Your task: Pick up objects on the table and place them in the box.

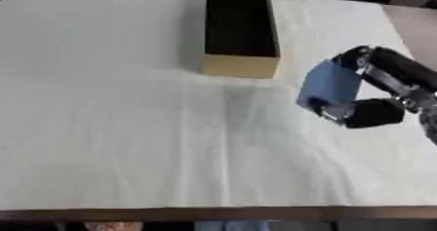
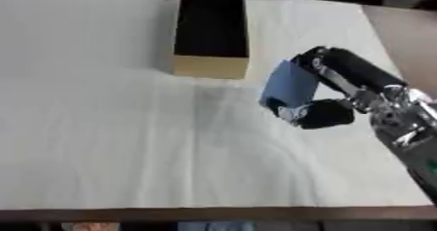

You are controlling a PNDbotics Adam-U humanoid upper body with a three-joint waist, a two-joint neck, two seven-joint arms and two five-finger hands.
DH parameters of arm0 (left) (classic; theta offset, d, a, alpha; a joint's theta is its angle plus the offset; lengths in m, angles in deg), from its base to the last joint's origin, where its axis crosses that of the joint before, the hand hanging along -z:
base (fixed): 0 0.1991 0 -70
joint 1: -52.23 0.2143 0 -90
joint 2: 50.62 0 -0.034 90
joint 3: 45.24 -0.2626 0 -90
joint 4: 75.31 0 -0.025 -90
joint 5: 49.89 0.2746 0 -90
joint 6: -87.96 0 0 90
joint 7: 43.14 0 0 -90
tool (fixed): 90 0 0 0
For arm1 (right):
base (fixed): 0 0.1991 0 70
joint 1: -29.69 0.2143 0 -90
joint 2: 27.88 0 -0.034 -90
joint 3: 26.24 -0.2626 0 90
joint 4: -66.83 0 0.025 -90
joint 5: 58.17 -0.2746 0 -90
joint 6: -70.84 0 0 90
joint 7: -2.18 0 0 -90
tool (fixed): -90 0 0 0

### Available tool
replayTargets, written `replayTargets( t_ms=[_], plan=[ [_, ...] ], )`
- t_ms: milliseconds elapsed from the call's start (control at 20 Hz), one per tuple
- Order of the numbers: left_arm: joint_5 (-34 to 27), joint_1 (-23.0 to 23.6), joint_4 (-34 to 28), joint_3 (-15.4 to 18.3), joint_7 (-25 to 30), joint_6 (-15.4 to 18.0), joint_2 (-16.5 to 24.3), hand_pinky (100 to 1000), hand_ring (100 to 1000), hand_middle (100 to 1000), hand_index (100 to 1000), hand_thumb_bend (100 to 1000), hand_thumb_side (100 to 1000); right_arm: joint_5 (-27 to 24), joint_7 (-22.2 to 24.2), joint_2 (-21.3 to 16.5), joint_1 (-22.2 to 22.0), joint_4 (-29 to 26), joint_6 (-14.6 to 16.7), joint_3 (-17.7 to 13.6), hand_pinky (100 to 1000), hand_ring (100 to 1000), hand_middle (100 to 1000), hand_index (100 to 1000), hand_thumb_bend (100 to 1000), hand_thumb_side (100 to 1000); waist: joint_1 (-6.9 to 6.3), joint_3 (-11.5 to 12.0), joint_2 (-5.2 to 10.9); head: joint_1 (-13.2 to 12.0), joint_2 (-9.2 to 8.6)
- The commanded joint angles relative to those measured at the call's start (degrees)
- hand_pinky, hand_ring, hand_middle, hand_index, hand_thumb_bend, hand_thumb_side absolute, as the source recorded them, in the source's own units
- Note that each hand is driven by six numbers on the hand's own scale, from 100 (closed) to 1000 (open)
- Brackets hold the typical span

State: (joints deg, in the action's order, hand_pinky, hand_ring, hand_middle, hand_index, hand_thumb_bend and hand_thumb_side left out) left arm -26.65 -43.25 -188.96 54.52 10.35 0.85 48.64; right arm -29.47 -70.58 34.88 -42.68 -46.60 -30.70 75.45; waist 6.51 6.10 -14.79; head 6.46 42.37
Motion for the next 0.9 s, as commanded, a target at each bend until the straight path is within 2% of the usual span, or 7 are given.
replayTargets(
  t_ms=[50, 100, 150, 200, 550, 700, 900],
  plan=[
    [0.02, -0.59, -0.94, 0.54, 0.20, 0.16, 1.22, 623, 652, 672, 744, 334, 964, -2.85, -0.09, -3.70, 3.07, -1.16, -1.07, -2.21, 740, 611, 528, 763, 100, 570, -0.23, 0.20, 0.58, 0.50, -1.53],
    [-0.02, -0.75, -0.94, 0.48, 0.24, 0.20, 1.25, 623, 652, 672, 744, 335, 964, -3.66, -0.01, -4.19, 4.28, -1.16, -1.67, -2.68, 742, 612, 530, 766, 100, 576, -0.27, 0.39, 0.49, 0.71, -2.07],
    [-0.10, -0.94, -0.94, 0.39, 0.30, 0.30, 1.26, 623, 652, 672, 744, 335, 964, -4.48, 0.12, -4.58, 5.56, -1.16, -2.35, -3.06, 746, 618, 541, 774, 100, 915, -0.31, 0.51, 0.40, 0.81, -2.56],
    [-0.18, -1.13, -0.94, 0.30, 0.39, 0.40, 1.27, 624, 652, 673, 745, 335, 964, -5.31, 0.18, -5.01, 6.90, -1.16, -2.95, -3.47, 749, 620, 540, 774, 100, 603, -0.39, 0.78, 0.27, 1.08, -3.10],
    [-0.67, -2.51, -0.94, -0.29, 1.10, 0.73, 1.21, 624, 652, 673, 744, 330, 966, -11.16, 0.53, -8.37, 16.40, 4.74, -6.19, -3.89, 758, 627, 540, 773, 100, 633, -0.51, 2.35, -0.79, 3.15, -5.13],
    [-0.91, -3.17, -0.94, -0.61, 1.47, 0.93, 1.14, 624, 652, 673, 744, 329, 966, -12.52, 0.82, -7.11, 20.54, 8.84, -7.16, -3.08, 757, 623, 537, 772, 100, 633, -0.58, 2.87, -1.40, 3.85, -5.82],
    [-1.04, -3.72, -0.94, -0.78, 1.70, 1.16, 1.13, 624, 652, 674, 744, 327, 967, -11.87, 1.35, -4.32, 26.00, 14.30, -6.30, -1.85, 756, 620, 538, 771, 100, 646, -0.71, 3.29, -2.13, 3.98, -6.77]
  ],
)
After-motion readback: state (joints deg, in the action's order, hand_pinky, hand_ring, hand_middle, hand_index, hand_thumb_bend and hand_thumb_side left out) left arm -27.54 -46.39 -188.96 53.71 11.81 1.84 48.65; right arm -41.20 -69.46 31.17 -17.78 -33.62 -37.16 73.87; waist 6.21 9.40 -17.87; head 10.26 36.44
